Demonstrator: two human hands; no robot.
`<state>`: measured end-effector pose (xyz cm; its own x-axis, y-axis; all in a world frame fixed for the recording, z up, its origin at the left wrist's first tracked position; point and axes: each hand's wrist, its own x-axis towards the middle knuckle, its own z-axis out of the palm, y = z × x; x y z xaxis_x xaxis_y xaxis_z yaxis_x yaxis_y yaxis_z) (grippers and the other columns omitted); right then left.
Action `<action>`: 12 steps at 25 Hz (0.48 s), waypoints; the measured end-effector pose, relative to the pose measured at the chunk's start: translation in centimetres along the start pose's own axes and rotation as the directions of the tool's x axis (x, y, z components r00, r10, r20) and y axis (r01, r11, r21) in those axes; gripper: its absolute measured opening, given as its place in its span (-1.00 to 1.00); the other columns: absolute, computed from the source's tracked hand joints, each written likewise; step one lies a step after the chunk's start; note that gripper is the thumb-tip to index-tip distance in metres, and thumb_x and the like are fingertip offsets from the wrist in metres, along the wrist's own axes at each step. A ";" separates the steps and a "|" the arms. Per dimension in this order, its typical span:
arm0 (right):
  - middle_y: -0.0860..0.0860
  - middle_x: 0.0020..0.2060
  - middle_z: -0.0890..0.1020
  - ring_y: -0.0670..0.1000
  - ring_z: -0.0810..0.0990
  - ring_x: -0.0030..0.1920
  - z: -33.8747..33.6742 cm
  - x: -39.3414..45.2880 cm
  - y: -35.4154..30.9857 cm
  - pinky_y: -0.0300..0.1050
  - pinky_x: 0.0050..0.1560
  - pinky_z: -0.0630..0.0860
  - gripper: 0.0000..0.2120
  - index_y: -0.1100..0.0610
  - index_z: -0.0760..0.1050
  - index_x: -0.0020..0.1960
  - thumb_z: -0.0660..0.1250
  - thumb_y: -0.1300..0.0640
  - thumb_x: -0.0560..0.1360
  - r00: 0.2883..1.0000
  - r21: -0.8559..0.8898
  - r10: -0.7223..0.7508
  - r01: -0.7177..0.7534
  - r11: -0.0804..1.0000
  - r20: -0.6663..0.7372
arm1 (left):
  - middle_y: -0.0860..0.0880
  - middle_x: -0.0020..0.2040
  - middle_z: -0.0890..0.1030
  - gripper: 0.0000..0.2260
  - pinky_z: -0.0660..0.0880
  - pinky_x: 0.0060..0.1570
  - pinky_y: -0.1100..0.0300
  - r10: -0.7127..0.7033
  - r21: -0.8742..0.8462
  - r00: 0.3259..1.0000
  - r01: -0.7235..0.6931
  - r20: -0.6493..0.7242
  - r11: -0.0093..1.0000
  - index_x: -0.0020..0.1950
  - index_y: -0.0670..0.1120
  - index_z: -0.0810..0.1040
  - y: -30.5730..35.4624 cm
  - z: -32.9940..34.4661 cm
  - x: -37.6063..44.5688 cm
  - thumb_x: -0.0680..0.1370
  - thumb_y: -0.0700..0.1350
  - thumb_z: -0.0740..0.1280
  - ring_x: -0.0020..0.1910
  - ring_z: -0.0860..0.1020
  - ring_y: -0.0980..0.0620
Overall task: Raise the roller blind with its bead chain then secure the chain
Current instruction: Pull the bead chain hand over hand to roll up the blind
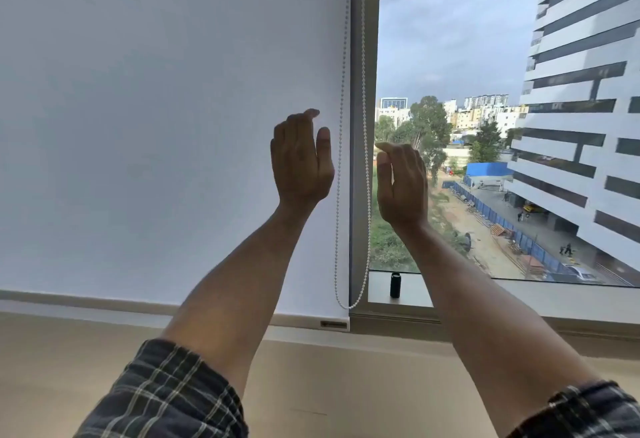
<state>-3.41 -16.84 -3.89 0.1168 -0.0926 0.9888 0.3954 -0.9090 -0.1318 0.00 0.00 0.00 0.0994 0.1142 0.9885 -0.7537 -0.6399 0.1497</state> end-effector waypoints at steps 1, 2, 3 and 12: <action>0.14 -0.06 0.64 0.17 0.58 -0.04 0.4 -0.4 -0.3 0.11 0.00 0.52 -0.71 0.26 0.59 0.08 0.13 0.14 0.69 1.000 0.093 0.017 -0.016 0.996 -0.012 | -0.10 0.05 0.66 -0.73 0.52 0.06 -0.05 -0.015 -0.079 1.000 0.015 0.009 0.997 0.13 -0.17 0.58 0.5 0.3 0.0 0.68 -0.08 0.14 0.03 0.57 -0.11; 0.13 -0.13 0.62 0.16 0.57 -0.10 0.5 -0.9 -0.6 0.10 -0.06 0.52 -0.70 0.27 0.58 0.00 0.13 0.15 0.70 0.999 0.144 0.051 -0.053 0.988 0.019 | -0.08 -0.02 0.65 -0.72 0.53 -0.01 -0.07 -0.068 -0.118 0.997 0.072 0.039 0.990 0.05 -0.17 0.58 1.0 0.5 -0.1 0.68 -0.07 0.13 -0.04 0.56 -0.08; 0.11 -0.18 0.59 0.14 0.55 -0.15 0.8 -1.5 -0.9 0.07 -0.13 0.51 -0.69 0.27 0.57 -0.05 0.14 0.14 0.70 0.997 0.197 0.063 -0.071 0.978 0.046 | -0.06 -0.07 0.65 -0.71 0.56 -0.05 -0.07 -0.124 -0.182 0.989 0.138 0.083 0.974 0.00 -0.16 0.57 1.7 0.7 -0.2 0.69 -0.05 0.12 -0.09 0.57 -0.04; -0.20 -0.32 0.39 -0.33 0.39 -0.35 1.7 -5.3 -1.6 -0.47 -0.30 0.24 -0.82 0.24 0.53 -0.17 0.23 0.26 0.58 0.978 0.325 -0.010 -0.059 0.944 0.207 | 0.05 -0.45 0.38 -0.60 0.31 -0.30 0.04 -0.436 -0.464 0.761 0.642 0.480 0.610 -0.30 -0.15 0.41 5.4 1.8 0.1 0.72 -0.07 0.16 -0.40 0.34 0.02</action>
<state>-3.15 -14.20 -9.06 0.2990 0.0028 0.9542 0.6624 -0.7205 -0.2054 -2.92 -4.80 0.90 0.7164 0.0008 0.6977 -0.6973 0.0353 0.7160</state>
